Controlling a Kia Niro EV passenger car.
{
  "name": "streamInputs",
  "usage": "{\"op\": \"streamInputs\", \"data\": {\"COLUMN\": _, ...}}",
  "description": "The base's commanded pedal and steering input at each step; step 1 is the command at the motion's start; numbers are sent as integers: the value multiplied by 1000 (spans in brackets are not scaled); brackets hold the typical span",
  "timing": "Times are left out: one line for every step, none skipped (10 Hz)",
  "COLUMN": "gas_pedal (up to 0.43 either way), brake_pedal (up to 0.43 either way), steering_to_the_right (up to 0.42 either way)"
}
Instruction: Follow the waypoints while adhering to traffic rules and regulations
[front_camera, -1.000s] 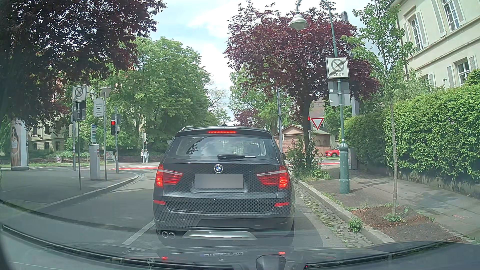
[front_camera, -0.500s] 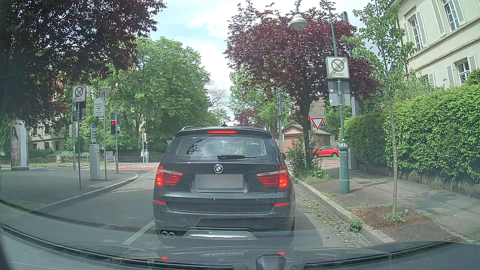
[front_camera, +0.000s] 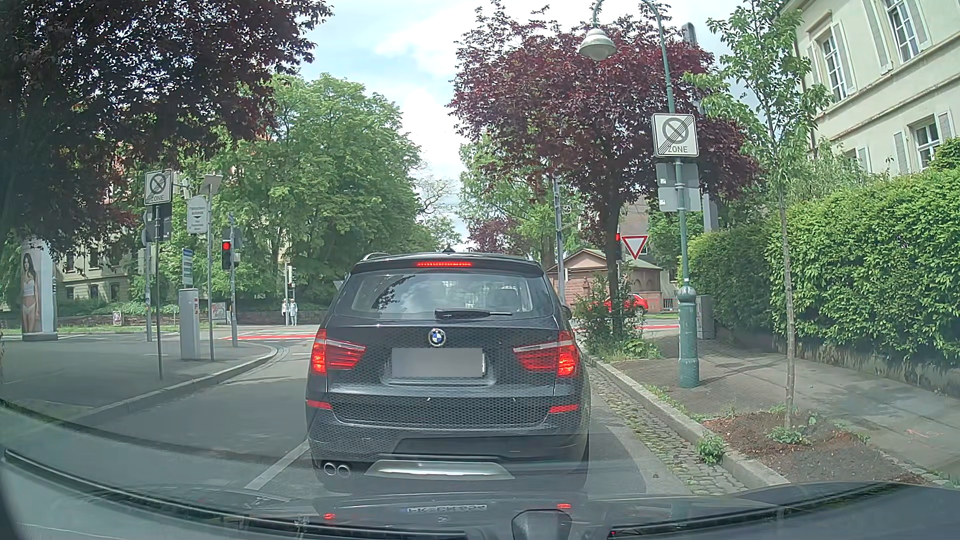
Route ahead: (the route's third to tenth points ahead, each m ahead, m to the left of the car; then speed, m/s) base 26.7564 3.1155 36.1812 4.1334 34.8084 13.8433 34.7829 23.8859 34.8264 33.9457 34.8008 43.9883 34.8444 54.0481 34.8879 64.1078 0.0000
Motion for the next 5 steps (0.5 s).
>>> {"op": "streamInputs", "data": {"gas_pedal": 0, "brake_pedal": 274, "steering_to_the_right": -7}}
{"op": "streamInputs", "data": {"gas_pedal": 0, "brake_pedal": 274, "steering_to_the_right": -7}}
{"op": "streamInputs", "data": {"gas_pedal": 0, "brake_pedal": 268, "steering_to_the_right": -7}}
{"op": "streamInputs", "data": {"gas_pedal": 0, "brake_pedal": 274, "steering_to_the_right": -7}}
{"op": "streamInputs", "data": {"gas_pedal": 0, "brake_pedal": 268, "steering_to_the_right": -7}}
